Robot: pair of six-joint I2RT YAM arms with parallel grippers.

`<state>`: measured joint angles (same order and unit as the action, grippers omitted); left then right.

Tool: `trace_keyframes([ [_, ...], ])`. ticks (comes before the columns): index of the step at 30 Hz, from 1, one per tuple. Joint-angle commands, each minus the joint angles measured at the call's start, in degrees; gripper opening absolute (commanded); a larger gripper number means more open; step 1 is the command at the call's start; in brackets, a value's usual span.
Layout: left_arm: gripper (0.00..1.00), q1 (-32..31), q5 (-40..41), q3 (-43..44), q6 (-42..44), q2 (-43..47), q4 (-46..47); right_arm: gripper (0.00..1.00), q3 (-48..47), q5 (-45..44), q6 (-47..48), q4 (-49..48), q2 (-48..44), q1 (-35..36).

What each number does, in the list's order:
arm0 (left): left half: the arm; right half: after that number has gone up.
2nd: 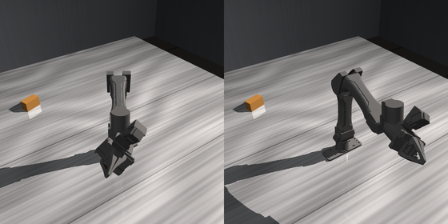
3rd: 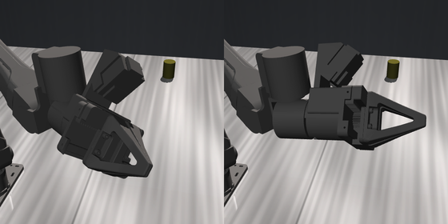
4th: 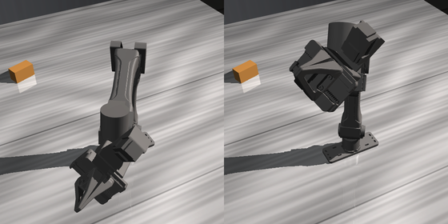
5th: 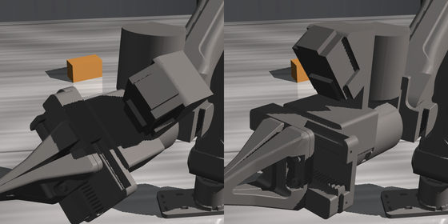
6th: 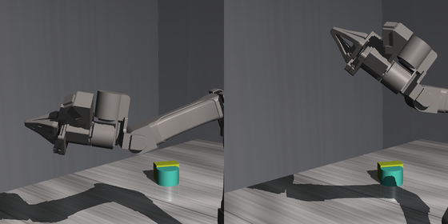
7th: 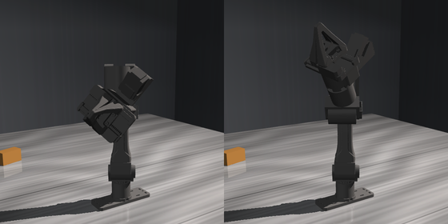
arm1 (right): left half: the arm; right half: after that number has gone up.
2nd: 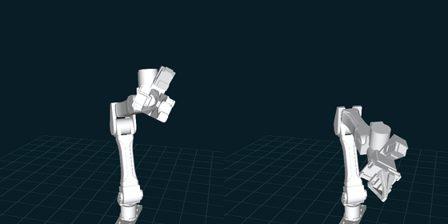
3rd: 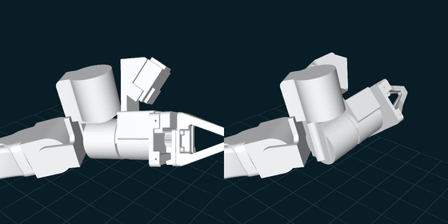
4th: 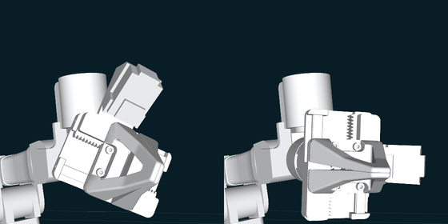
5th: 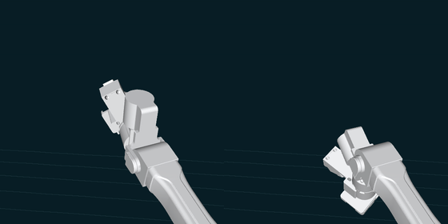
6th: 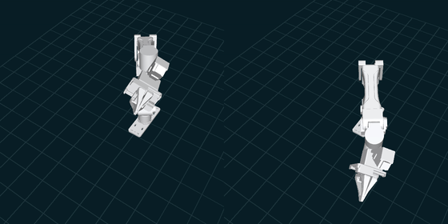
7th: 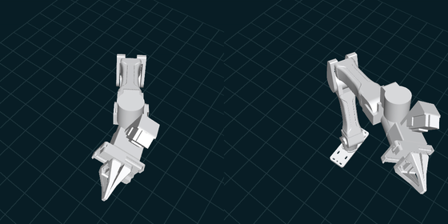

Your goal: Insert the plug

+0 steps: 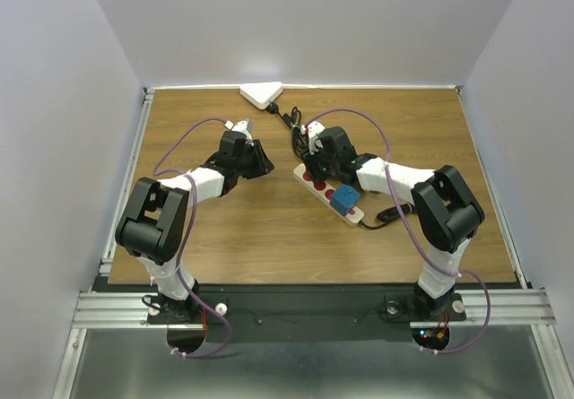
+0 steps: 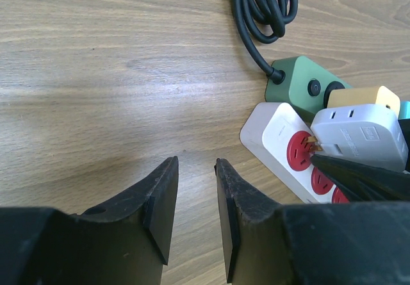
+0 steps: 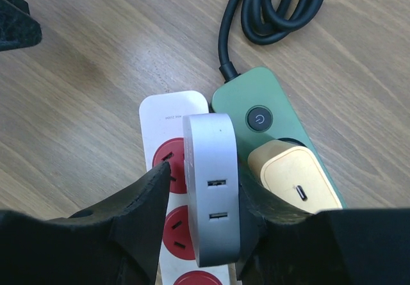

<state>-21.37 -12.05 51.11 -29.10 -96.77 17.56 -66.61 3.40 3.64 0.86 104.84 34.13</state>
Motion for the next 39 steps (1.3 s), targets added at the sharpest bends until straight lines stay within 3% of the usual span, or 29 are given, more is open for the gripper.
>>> trace_keyframes([
  [1, 0.41, -0.1, -0.3, -0.9, 0.4, 1.7, 1.2, 0.45, -1.2, 0.8, 0.5, -2.1, 0.8, -0.4],
  [33, 0.41, -0.1, -0.8, -0.7, 0.6, 1.4, 0.8, 0.42, -3.4, -0.9, -0.8, -2.2, 0.8, -0.4],
  [39, 0.41, -0.3, -0.7, -0.8, 0.5, 1.5, 0.9, 0.38, -1.4, -0.1, -0.6, -2.2, 0.8, -0.3],
])
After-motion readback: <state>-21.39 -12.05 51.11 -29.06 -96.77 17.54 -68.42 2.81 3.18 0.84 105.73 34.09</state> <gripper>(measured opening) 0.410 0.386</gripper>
